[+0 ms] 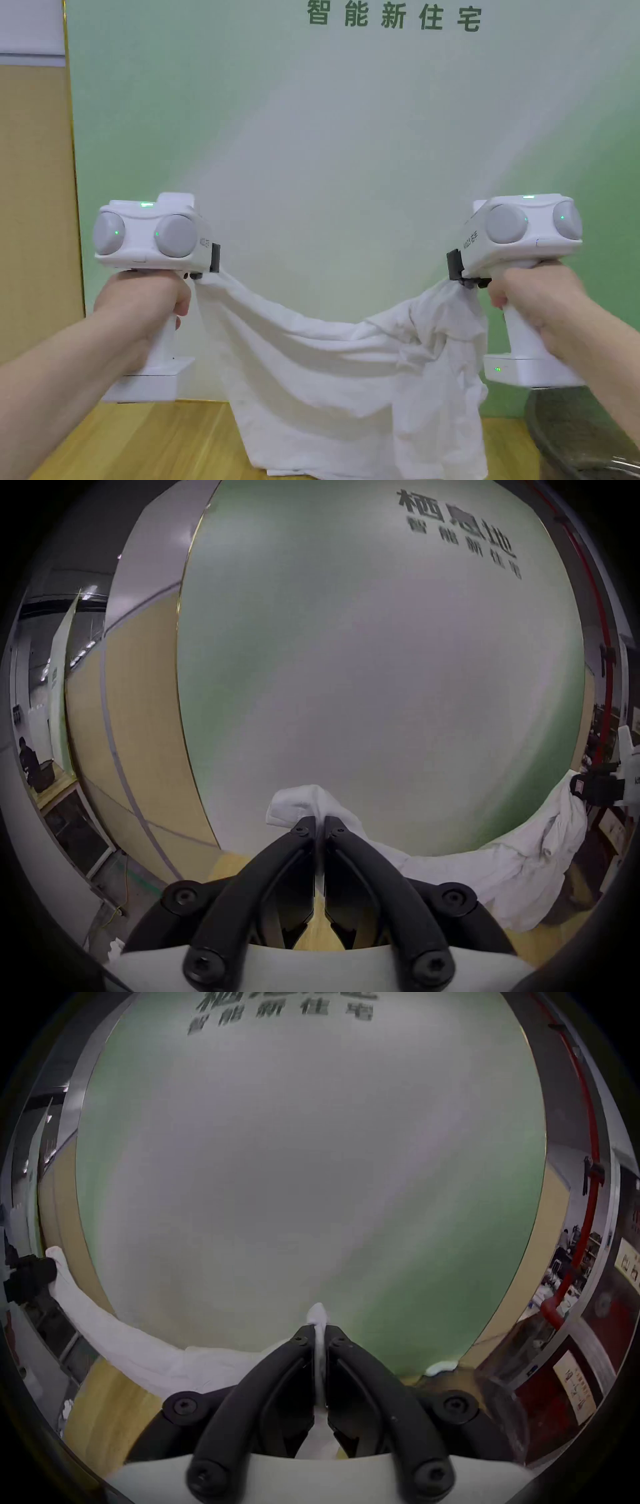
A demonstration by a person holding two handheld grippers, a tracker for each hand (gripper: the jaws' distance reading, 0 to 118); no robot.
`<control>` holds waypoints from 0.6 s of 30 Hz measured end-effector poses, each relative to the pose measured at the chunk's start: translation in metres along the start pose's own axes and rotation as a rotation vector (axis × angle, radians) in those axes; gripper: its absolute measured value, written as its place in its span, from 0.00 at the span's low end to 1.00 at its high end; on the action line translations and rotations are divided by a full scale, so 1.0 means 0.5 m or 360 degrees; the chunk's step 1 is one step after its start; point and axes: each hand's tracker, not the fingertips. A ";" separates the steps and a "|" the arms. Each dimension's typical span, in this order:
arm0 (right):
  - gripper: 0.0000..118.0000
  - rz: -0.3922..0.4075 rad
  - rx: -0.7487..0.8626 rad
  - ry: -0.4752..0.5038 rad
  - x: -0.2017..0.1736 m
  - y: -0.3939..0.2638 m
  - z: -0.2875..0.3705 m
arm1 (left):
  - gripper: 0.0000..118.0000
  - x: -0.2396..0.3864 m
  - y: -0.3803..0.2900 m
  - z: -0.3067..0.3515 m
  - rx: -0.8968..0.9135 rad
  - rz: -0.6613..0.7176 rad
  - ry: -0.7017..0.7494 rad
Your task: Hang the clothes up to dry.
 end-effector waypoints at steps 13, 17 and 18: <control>0.03 -0.0031 -0.0072 0.0137 -0.021 -0.253 0.198 | 0.01 -0.012 -0.220 0.185 -0.0194 -0.0032 -0.0132; 0.03 0.0005 -0.0073 0.0159 -0.023 -0.343 0.262 | 0.01 -0.027 -0.292 0.270 -0.0205 -0.0093 -0.0139; 0.03 -0.0001 -0.0079 0.0173 -0.022 -0.372 0.285 | 0.01 -0.035 -0.314 0.288 -0.0220 -0.0071 -0.0176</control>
